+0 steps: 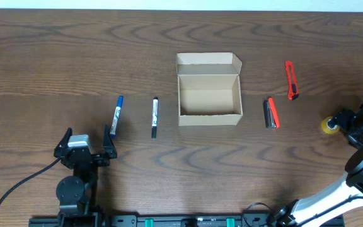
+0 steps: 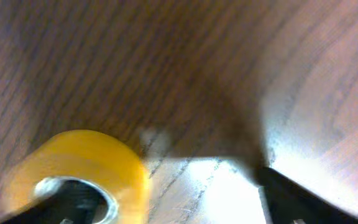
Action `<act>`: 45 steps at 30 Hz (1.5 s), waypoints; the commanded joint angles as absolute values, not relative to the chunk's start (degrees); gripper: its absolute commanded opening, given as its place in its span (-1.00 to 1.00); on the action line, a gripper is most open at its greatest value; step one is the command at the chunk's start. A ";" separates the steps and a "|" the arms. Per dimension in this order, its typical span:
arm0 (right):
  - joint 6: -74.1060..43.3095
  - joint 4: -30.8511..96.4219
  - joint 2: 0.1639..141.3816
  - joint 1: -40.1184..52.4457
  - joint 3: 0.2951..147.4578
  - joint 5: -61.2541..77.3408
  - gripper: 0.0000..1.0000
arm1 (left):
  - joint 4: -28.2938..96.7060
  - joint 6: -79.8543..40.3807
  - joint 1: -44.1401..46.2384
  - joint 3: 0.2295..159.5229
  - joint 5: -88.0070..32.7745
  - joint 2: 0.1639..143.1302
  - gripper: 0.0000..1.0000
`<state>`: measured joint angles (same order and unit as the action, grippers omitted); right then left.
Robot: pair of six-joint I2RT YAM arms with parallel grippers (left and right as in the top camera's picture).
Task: Pack container
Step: 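Lower the right gripper and grasp the tape roll by its rim, then carry the tape roll into the box and release it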
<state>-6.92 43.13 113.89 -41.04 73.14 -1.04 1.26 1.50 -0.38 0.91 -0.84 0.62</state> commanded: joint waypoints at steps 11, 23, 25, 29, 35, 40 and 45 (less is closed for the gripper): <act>-7.75 42.15 114.50 -41.54 72.20 2.85 -0.97 | 4.38 1.28 -0.75 0.25 -1.06 0.21 0.90; -3.20 50.85 114.32 -31.11 86.63 10.98 -0.97 | 4.38 1.28 -0.75 0.27 -1.06 0.21 0.90; -2.59 54.54 114.32 -27.88 93.21 11.00 -0.97 | 4.38 1.28 -0.75 0.25 -1.06 0.21 0.91; -2.46 61.78 114.32 -20.86 109.54 11.00 -0.97 | 4.38 1.28 -0.75 0.27 -1.06 0.21 0.91; -2.48 66.74 114.32 -9.80 130.21 11.00 -0.97 | 4.38 1.28 -0.75 0.27 -1.06 0.21 0.90; -2.48 70.08 114.72 0.97 131.66 10.98 -0.97 | 4.38 1.28 -0.75 0.27 -1.06 0.21 0.90; -2.46 69.52 115.46 10.72 126.58 6.83 -0.97 | 4.38 1.28 -0.75 0.25 -1.06 0.21 0.90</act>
<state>-3.18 70.24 114.30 7.03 129.38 9.28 1.26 1.50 -0.38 0.93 -0.86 0.62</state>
